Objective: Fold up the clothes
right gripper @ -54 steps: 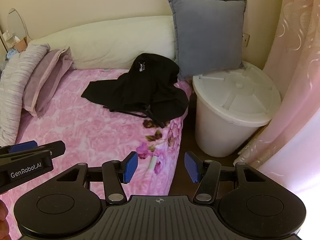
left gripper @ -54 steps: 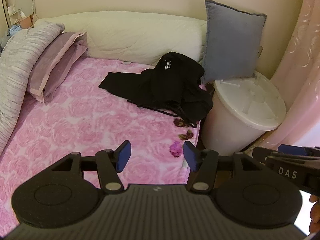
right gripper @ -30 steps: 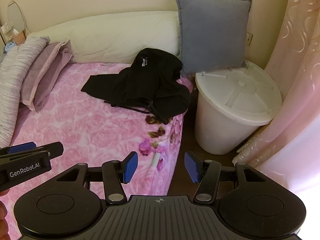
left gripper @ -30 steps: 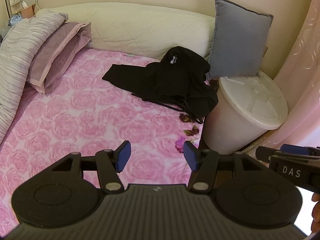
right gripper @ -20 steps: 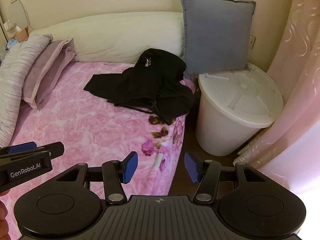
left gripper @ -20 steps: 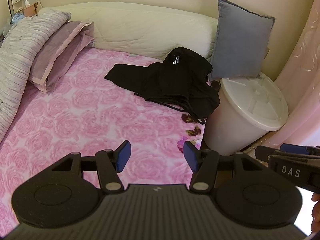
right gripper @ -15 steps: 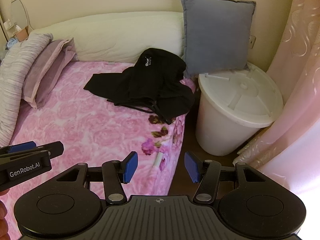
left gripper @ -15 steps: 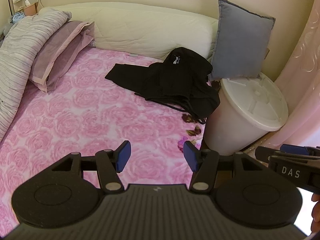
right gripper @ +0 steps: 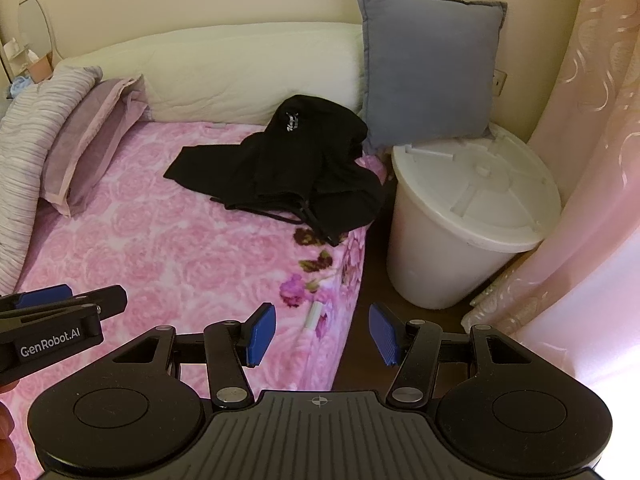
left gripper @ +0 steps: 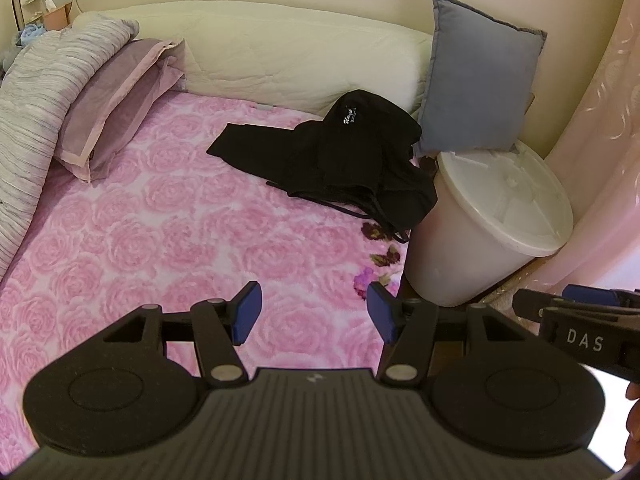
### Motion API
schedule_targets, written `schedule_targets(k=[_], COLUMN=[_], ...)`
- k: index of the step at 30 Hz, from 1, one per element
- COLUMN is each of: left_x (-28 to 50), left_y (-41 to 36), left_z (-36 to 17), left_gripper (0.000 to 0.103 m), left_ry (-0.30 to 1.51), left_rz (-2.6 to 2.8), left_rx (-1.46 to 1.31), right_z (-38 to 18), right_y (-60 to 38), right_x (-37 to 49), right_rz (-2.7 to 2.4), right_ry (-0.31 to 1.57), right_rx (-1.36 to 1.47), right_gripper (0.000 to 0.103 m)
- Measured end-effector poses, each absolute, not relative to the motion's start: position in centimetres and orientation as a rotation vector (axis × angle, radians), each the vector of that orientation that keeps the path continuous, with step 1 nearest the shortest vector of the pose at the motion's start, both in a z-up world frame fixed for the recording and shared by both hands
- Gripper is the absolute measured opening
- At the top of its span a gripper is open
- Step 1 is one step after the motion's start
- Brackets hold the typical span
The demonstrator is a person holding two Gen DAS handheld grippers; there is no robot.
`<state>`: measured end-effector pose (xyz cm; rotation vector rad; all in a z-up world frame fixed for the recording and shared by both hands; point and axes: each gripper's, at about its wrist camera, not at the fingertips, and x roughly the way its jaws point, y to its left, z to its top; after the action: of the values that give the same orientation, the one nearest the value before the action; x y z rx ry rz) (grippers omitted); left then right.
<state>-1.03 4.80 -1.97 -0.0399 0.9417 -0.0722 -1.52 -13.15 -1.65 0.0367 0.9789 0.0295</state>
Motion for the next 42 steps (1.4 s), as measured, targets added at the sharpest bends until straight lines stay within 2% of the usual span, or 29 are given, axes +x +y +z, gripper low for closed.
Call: schedule_targets(k=[14,28,42], left_x=[0.7,5.4,15.9], left_y=[6.3,5.6,4.2], left_z=[-2.5,-4.0,-10.7], left_gripper=[0.057,0.057,0.057], left_ry=[0.971,1.007,1.165], left_rz=[-0.077,-0.052,-0.019], left_rx=[-0.054,-0.056,-0.061], right_z=[-2.3,-4.0,-12.4], right_y=[-12.0,-13.5,-17.3], right_x=[0.1,5.7,17.3], right_rz=[0.034,0.03,0.025], right_ry=[1.002,1.037,1.223], right_rx=[0.016,0.026,0.038], right_gripper=[0.056,0.056,0.056])
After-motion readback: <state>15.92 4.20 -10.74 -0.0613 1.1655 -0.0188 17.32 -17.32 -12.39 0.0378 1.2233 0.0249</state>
